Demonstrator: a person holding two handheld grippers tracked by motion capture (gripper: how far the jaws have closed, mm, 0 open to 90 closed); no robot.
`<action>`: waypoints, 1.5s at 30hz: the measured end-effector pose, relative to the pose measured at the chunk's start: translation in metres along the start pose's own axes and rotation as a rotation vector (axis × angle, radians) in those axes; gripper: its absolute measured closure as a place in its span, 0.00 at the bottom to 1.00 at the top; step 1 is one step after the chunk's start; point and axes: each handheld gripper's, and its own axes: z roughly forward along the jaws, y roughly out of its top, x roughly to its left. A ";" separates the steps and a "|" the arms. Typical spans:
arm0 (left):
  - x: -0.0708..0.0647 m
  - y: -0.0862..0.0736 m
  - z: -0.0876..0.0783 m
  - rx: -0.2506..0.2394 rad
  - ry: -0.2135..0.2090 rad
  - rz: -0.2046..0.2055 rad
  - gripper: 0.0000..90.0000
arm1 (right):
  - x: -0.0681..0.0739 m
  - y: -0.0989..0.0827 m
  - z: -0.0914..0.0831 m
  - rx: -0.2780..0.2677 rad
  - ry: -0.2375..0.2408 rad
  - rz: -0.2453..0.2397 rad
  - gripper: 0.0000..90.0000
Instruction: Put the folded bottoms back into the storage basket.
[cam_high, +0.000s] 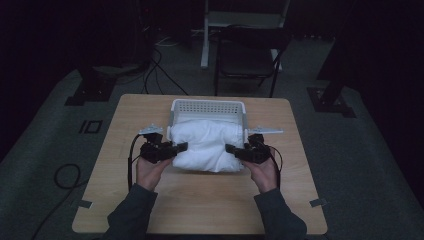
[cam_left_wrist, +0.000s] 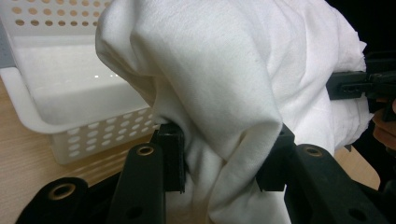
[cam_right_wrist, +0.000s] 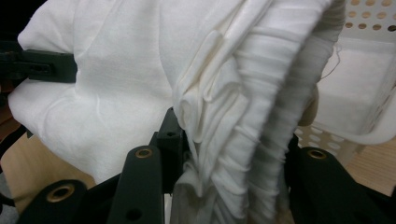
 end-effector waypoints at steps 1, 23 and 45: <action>0.000 0.000 0.000 0.000 0.000 0.000 0.68 | 0.000 0.001 0.000 -0.001 -0.001 -0.002 0.66; 0.014 0.012 0.013 0.001 0.003 -0.008 0.68 | -0.011 0.013 0.011 0.012 -0.009 0.010 0.66; 0.017 0.025 0.022 0.003 0.018 -0.005 0.68 | -0.020 0.024 0.017 0.009 -0.021 0.024 0.66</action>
